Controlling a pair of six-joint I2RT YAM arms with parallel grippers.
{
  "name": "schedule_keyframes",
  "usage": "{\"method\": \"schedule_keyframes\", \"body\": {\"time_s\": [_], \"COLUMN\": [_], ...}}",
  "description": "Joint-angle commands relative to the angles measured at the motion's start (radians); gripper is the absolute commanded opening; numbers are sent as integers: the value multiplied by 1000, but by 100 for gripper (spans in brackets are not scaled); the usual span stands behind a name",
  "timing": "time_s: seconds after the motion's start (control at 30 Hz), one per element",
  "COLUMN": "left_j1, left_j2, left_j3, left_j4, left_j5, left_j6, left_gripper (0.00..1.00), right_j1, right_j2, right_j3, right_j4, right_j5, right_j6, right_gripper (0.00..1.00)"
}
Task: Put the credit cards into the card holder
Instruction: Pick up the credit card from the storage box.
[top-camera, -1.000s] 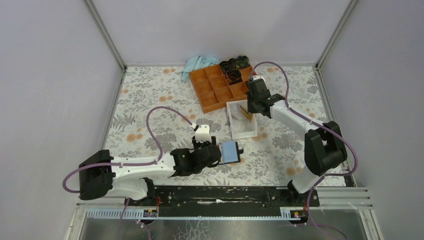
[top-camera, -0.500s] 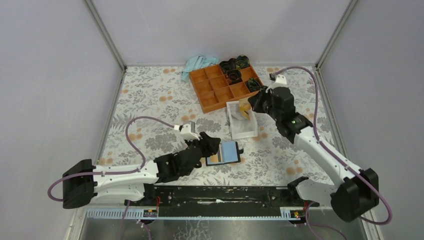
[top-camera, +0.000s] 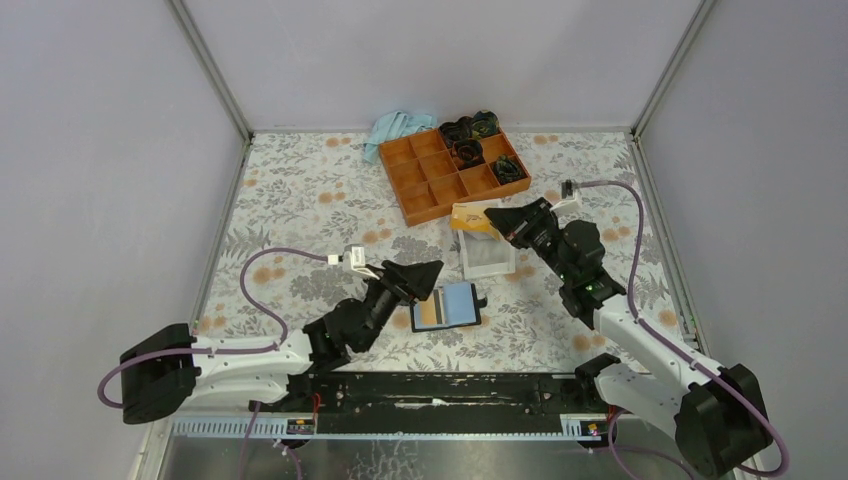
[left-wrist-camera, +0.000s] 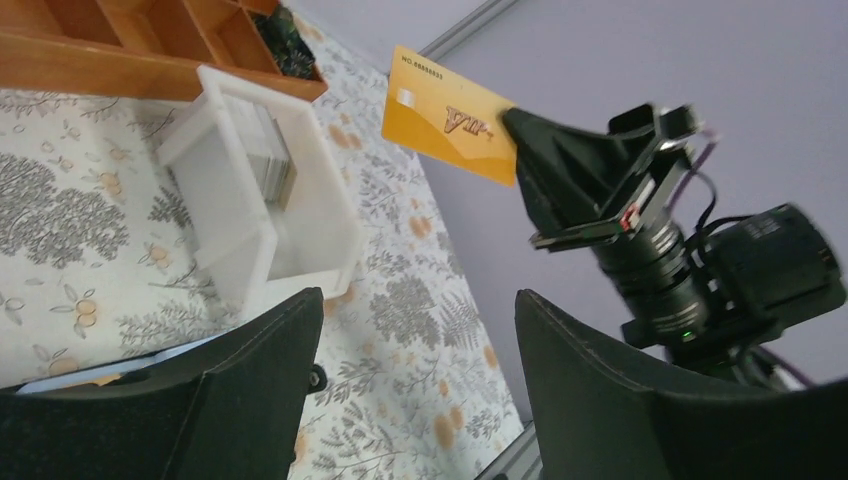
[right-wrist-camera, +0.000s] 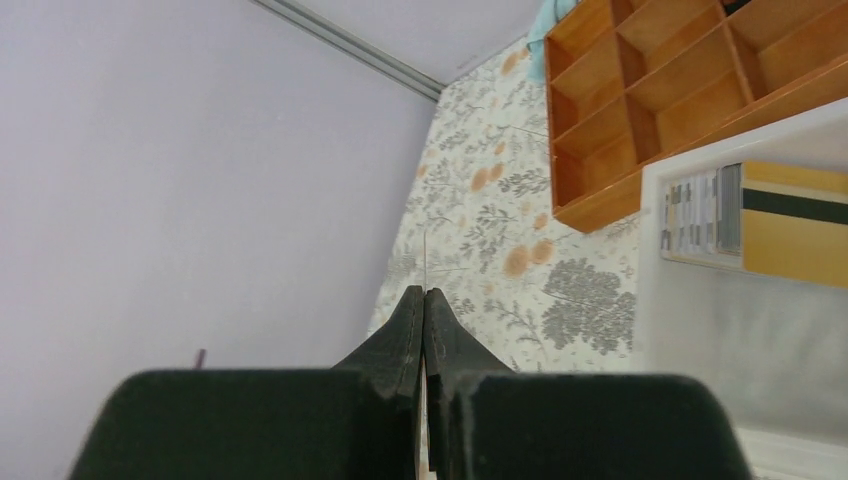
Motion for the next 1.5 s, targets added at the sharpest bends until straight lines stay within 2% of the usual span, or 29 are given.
{"method": "schedule_keyframes", "body": {"time_s": [0.0, 0.13, 0.33, 0.77, 1.07, 1.47], "left_j1": [30, 86, 157, 277, 342, 406], "left_j2": [10, 63, 171, 409, 457, 571], "left_j3": [-47, -79, -38, -20, 27, 120], "left_j4": [219, 335, 431, 799, 801, 813], "left_j5": [35, 111, 241, 467, 593, 714], "left_j6": [9, -30, -46, -176, -186, -234], "left_gripper": [79, 81, 81, 79, 77, 63], "right_j1": [-1, 2, 25, 133, 139, 156], "right_j2": [-39, -44, -39, -26, 36, 110], "right_j3": [-58, -107, -162, -254, -261, -252], "right_j4": [237, 317, 412, 542, 596, 669], "right_j5": [-3, 13, 44, 212, 201, 209], "right_j6": [170, 232, 314, 349, 394, 410], "right_gripper": [0, 0, 0, 0, 0, 0]}}
